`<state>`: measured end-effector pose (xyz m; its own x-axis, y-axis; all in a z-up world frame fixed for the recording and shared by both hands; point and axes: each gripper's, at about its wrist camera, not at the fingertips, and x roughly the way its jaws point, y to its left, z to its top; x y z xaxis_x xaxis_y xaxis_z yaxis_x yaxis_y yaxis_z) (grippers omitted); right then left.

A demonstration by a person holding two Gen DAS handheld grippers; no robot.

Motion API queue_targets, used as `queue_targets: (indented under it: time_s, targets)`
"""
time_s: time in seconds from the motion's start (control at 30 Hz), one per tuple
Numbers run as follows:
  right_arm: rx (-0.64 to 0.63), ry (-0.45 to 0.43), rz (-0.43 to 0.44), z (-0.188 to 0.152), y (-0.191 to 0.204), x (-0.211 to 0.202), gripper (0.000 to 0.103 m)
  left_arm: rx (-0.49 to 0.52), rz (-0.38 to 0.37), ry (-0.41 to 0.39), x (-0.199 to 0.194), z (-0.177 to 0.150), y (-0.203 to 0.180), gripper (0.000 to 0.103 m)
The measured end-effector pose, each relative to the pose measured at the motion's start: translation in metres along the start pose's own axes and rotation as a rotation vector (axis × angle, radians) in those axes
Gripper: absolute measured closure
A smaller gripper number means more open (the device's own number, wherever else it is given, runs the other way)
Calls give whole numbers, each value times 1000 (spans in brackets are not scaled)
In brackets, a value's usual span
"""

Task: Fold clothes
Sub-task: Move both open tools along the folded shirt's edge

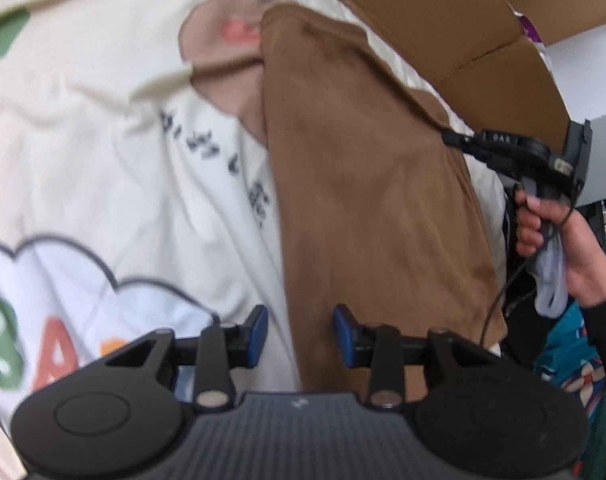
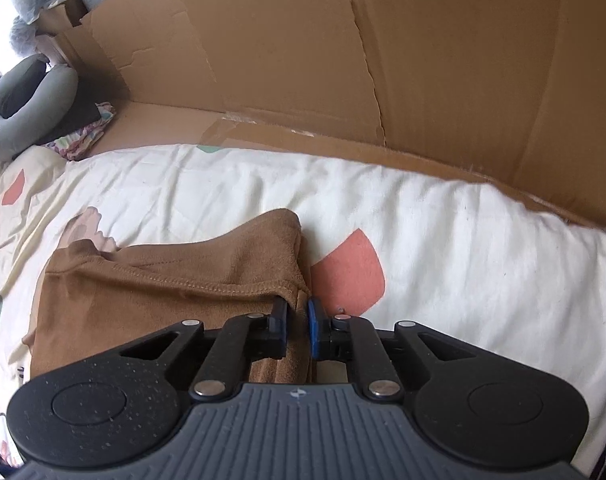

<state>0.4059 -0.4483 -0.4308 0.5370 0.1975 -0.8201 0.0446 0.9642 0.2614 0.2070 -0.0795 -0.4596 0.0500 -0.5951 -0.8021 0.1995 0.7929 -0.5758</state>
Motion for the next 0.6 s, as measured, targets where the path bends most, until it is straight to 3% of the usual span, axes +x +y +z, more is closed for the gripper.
queue_targets:
  time_s: [0.1, 0.3, 0.4, 0.6]
  targets:
    - [33, 18, 23, -2, -8, -6, 79, -27, -38, 21, 2, -9, 5, 66]
    - [4, 62, 74, -20, -10, -28, 78, -90, -100, 59, 5, -24, 14, 70]
    - [12, 73, 87, -39, -14, -39, 65, -101, -124, 74, 6, -30, 16, 71]
    - [-20, 118, 111, -72, -13, -58, 65, -120, -156, 99, 10, -42, 19, 72]
